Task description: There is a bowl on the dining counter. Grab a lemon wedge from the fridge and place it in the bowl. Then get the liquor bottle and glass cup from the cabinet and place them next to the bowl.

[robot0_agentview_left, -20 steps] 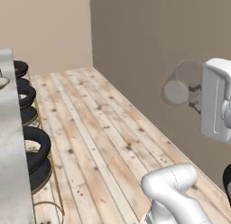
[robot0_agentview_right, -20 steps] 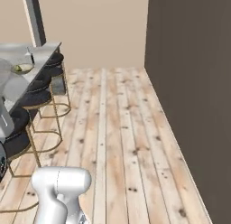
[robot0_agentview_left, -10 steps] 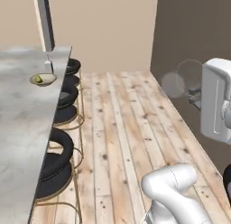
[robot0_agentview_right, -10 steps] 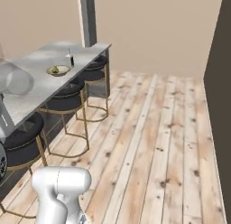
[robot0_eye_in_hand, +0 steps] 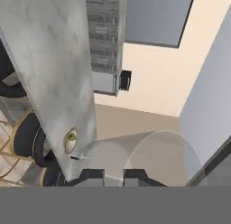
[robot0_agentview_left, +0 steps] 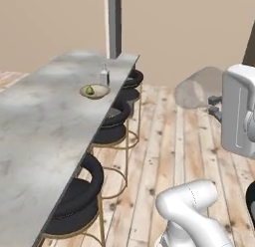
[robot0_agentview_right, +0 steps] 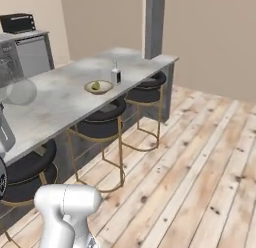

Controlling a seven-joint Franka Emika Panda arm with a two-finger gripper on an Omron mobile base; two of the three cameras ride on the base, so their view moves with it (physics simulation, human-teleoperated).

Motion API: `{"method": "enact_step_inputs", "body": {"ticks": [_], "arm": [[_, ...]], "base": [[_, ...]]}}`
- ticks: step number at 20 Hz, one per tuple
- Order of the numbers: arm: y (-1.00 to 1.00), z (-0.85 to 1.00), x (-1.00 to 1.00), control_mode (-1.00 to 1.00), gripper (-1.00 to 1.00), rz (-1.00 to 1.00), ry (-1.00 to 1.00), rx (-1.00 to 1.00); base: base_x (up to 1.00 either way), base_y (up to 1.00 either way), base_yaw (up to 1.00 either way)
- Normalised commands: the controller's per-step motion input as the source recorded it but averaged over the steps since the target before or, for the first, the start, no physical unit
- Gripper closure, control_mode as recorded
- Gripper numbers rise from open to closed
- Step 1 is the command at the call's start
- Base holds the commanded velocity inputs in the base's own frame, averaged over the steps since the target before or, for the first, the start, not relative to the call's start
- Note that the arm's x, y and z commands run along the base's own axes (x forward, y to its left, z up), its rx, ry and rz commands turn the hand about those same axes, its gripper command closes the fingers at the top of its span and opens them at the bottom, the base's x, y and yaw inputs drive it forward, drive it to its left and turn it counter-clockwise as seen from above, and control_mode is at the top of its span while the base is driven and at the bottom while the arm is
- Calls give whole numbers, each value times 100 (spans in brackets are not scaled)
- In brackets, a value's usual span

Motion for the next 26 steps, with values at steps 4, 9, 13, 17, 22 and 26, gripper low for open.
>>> {"method": "enact_step_inputs", "body": {"ticks": [4,9,13,17,22,26], "arm": [[0,0,0,100,100,0,0,0],[0,0,0,100,100,0,0,0],[0,0,0,100,100,0,0,0],[0,0,0,100,100,0,0,0],[0,0,0,100,100,0,0,0],[0,0,0,100,100,0,0,0]], "base": [[70,-61,46],[64,-70,42],[59,-67,44],[57,-61,47],[60,-46,54],[58,-40,57]]}}
